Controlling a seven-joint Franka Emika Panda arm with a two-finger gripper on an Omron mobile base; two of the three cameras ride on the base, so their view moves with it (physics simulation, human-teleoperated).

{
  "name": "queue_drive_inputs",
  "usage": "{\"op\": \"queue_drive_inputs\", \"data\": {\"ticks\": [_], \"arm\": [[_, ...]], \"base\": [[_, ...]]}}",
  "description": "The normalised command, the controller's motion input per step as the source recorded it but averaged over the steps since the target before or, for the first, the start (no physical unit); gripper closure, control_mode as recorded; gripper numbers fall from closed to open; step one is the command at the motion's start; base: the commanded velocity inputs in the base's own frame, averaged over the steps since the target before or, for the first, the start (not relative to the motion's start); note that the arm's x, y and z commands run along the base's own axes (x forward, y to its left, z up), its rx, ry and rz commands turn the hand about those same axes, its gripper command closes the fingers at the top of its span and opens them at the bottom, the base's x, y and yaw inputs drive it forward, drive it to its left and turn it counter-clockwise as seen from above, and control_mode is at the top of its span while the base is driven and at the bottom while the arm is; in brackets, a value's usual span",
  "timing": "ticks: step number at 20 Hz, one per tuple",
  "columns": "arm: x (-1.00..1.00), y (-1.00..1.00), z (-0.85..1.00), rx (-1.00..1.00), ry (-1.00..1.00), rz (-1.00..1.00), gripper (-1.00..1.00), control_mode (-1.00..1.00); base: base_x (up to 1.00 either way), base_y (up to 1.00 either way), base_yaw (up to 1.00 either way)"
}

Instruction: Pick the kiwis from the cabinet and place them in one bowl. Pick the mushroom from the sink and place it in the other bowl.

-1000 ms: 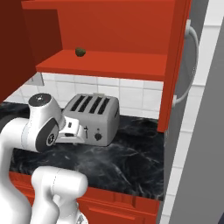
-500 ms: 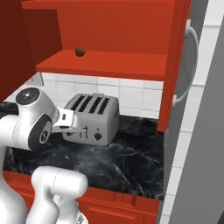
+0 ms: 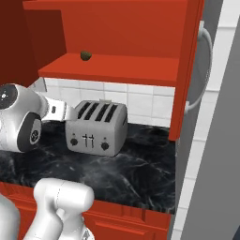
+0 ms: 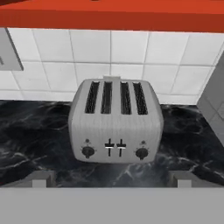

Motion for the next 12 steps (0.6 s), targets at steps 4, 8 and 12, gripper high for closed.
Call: {"op": "queue_drive_inputs", "data": {"ticks": [4,8,12], "arm": [[0.48,-0.14,0.5,0.13,-0.05,0.01,-1.0,-1.0],[0.21,-0.05,0.61,0.07,0.0,0.05,-1.0,-1.0],[0.0,-0.03,0.63,0.0,-0.05,0.0,-1.0,-1.0]], "base": [[0.0,0.0,0.0],[0.0,0.0,0.0],[0.0,0.0,0.0]]}}
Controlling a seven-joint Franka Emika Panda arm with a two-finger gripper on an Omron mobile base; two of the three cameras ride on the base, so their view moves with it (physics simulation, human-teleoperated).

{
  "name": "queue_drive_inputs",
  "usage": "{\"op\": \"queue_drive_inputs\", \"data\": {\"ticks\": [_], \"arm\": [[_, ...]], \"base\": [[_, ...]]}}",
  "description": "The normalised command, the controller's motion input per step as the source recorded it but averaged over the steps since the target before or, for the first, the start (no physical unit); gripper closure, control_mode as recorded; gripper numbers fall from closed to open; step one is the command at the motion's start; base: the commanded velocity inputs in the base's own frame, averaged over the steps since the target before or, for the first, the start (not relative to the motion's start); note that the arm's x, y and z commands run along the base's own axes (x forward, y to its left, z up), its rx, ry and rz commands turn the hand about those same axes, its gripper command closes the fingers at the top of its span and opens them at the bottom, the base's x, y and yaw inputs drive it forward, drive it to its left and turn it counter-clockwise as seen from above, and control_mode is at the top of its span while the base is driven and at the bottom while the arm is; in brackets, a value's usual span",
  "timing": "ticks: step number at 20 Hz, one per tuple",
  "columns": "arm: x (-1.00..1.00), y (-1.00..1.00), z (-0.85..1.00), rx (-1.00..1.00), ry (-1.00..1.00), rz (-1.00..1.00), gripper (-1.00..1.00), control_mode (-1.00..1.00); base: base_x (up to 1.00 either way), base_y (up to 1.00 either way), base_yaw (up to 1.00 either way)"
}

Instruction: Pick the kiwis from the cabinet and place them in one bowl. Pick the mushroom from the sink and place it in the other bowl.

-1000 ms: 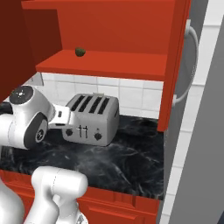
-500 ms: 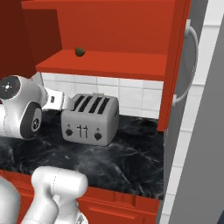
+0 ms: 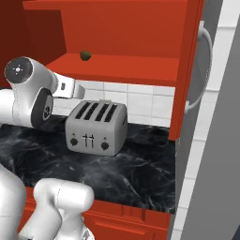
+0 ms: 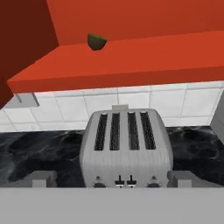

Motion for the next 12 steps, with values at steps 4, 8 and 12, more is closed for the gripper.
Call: {"op": "queue_drive_inputs", "data": {"ticks": [4,8,12], "arm": [[0.02,0.0,0.54,0.0,-0.09,0.0,-1.0,-1.0],[0.26,0.0,0.29,-0.03,-0.17,0.03,-1.0,-1.0],[0.43,0.0,0.09,-0.11,-0.15,0.06,-1.0,-1.0]], "base": [[0.0,0.0,0.0],[0.0,0.0,0.0],[0.0,0.0,0.0]]}}
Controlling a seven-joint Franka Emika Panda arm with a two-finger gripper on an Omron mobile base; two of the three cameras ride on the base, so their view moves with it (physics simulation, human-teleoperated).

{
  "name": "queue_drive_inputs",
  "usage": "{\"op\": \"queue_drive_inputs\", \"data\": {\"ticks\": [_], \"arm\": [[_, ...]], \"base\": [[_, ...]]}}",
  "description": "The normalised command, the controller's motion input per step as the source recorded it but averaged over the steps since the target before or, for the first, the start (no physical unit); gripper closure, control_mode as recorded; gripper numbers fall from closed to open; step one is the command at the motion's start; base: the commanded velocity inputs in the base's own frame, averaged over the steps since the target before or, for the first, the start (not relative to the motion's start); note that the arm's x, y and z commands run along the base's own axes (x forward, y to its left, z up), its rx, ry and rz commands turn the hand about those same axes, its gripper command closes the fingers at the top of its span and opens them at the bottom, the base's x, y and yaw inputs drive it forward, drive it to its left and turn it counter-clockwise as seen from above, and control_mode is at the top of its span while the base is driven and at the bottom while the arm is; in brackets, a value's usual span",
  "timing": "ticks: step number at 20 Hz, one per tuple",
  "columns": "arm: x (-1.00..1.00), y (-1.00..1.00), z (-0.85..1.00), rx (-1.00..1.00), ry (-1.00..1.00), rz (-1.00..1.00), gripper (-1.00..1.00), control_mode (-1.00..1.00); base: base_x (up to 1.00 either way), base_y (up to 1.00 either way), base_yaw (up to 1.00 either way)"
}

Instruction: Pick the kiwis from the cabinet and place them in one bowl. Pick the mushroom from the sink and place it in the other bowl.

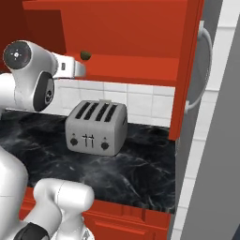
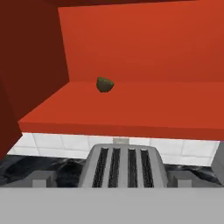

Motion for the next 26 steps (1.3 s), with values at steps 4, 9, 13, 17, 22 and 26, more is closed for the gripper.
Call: {"op": "queue_drive_inputs", "data": {"ticks": [4,9,13,17,22,26], "arm": [[0.51,0.02,0.04,-0.12,0.03,0.02,-1.0,-1.0],[0.69,0.28,0.07,-0.03,0.08,0.0,-1.0,-1.0],[0.74,0.23,0.0,0.0,0.0,0.0,-1.0,-1.0],[0.73,0.19,0.0,0.0,0.0,0.0,-1.0,-1.0],[0.66,0.14,0.0,0.0,0.02,0.01,-1.0,-1.0],[0.75,0.1,0.0,0.0,0.05,0.0,-1.0,-1.0]], "base": [[0.0,0.0,0.0],[0.0,0.0,0.0],[0.0,0.0,0.0],[0.0,0.0,0.0],[0.0,0.0,0.0],[0.0,0.0,0.0]]}}
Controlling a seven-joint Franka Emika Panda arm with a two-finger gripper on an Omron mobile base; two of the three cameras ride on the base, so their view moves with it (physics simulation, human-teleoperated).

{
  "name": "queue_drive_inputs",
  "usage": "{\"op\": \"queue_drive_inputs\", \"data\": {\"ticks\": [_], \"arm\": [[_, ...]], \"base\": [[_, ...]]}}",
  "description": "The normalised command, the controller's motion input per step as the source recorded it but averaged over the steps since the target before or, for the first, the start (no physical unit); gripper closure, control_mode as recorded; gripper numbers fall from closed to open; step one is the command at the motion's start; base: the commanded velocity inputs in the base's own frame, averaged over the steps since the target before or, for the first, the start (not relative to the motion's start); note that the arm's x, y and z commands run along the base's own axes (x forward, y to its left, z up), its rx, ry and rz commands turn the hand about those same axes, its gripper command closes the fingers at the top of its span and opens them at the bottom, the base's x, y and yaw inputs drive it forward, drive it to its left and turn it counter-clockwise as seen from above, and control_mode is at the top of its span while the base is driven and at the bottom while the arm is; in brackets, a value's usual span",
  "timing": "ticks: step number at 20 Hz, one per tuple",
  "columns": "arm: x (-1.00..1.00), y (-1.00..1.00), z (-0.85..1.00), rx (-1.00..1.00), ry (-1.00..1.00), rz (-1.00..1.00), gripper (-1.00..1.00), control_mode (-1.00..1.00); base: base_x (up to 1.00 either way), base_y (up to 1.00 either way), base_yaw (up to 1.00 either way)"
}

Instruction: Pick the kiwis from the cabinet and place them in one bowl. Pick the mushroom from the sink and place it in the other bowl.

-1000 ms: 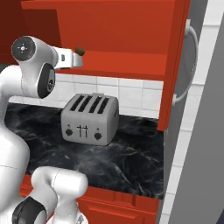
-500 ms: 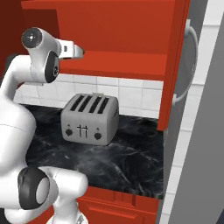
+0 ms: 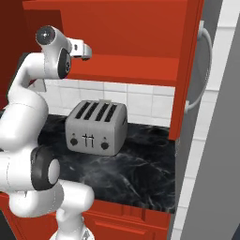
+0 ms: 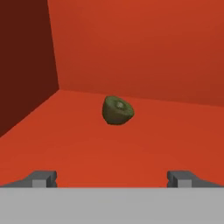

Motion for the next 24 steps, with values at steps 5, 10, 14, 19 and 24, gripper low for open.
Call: {"op": "queue_drive_inputs", "data": {"ticks": [5,10,14,19,24], "arm": [[0.64,0.0,0.01,-0.02,0.13,0.0,-1.0,-1.0],[0.54,0.01,-0.01,-0.01,0.03,0.0,-1.0,-1.0],[0.32,0.02,-0.14,0.0,0.01,0.0,-1.0,-1.0],[0.38,0.0,-0.21,0.0,0.05,0.0,-1.0,-1.0],[0.4,0.04,-0.08,0.0,0.01,0.0,-1.0,-1.0]], "base": [[0.0,0.0,0.0],[0.0,0.0,0.0],[0.0,0.0,0.0],[0.0,0.0,0.0],[0.0,0.0,0.0]]}}
